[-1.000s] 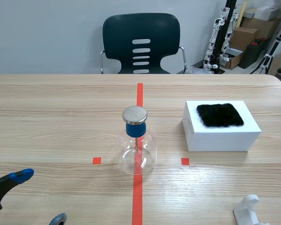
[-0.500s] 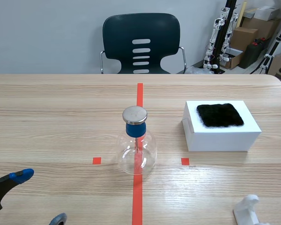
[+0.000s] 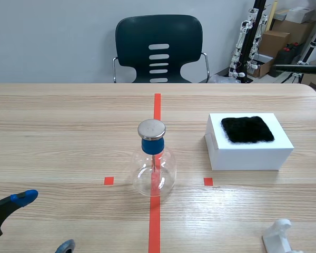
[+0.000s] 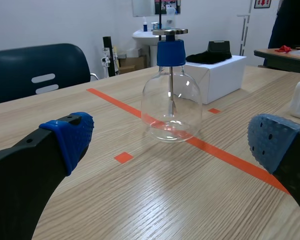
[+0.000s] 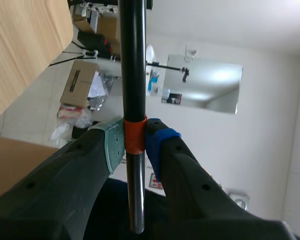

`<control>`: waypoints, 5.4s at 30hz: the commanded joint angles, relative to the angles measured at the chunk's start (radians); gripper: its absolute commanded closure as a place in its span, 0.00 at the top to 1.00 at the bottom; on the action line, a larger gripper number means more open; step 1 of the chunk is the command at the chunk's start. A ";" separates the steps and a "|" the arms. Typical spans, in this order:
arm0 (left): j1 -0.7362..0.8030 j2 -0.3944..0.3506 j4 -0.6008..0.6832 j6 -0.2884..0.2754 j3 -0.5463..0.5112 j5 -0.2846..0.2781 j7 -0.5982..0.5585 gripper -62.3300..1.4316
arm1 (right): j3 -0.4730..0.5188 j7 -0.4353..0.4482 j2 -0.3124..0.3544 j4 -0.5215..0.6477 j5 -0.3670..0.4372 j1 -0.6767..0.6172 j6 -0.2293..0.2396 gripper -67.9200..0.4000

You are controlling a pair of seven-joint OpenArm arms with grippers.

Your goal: Do the electroscope experiment. move the rod toward and away from the electroscope

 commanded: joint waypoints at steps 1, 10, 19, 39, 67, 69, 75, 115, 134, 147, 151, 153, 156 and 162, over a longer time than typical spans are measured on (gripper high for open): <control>-0.003 -0.006 0.013 -0.001 -0.005 -0.006 -0.018 1.00 | -0.027 -0.029 0.050 0.032 -0.008 0.034 -0.015 0.02; -0.003 -0.006 0.013 -0.001 -0.005 -0.006 -0.018 1.00 | -0.330 -0.185 0.226 0.068 -0.174 0.175 -0.022 0.02; -0.003 -0.006 0.013 -0.001 -0.005 -0.006 -0.018 1.00 | -0.624 -0.314 0.260 0.066 -0.375 0.346 -0.016 0.02; -0.003 -0.006 0.013 -0.001 -0.005 -0.006 -0.018 1.00 | -0.764 -0.336 0.257 0.043 -0.501 0.415 0.065 0.02; -0.003 -0.006 0.013 -0.001 -0.005 -0.006 -0.018 1.00 | -0.263 -0.137 0.254 0.098 0.027 0.140 0.000 0.02; -0.003 -0.006 0.013 -0.001 -0.005 -0.006 -0.018 1.00 | -0.183 -0.106 0.244 0.098 0.092 0.097 0.000 0.02; -0.003 -0.006 0.013 -0.001 -0.005 -0.006 -0.018 1.00 | 0.011 0.034 0.168 0.096 0.231 0.000 0.005 0.02; -0.003 -0.006 0.013 -0.001 -0.005 -0.006 -0.018 1.00 | 0.146 0.439 -0.164 0.055 0.064 -0.080 0.012 0.02; -0.003 -0.006 0.013 -0.001 -0.005 -0.006 -0.018 1.00 | 0.146 0.444 -0.164 0.055 0.064 -0.080 0.012 0.02; -0.003 -0.006 0.013 -0.001 -0.005 -0.006 -0.018 1.00 | 0.146 0.443 -0.164 0.055 0.064 -0.080 0.012 0.02; -0.003 -0.006 0.013 -0.001 -0.005 -0.006 -0.018 1.00 | 0.146 0.443 -0.164 0.055 0.064 -0.080 0.012 0.02; -0.003 -0.006 0.013 -0.001 -0.005 -0.006 -0.018 1.00 | 0.146 0.443 -0.164 0.055 0.064 -0.080 0.012 0.02; -0.003 -0.006 0.013 -0.001 -0.005 -0.006 -0.018 1.00 | 0.146 0.443 -0.164 0.055 0.064 -0.080 0.012 0.02; -0.003 -0.006 0.013 -0.001 -0.005 -0.006 -0.018 1.00 | 0.146 0.443 -0.164 0.055 0.064 -0.080 0.012 0.02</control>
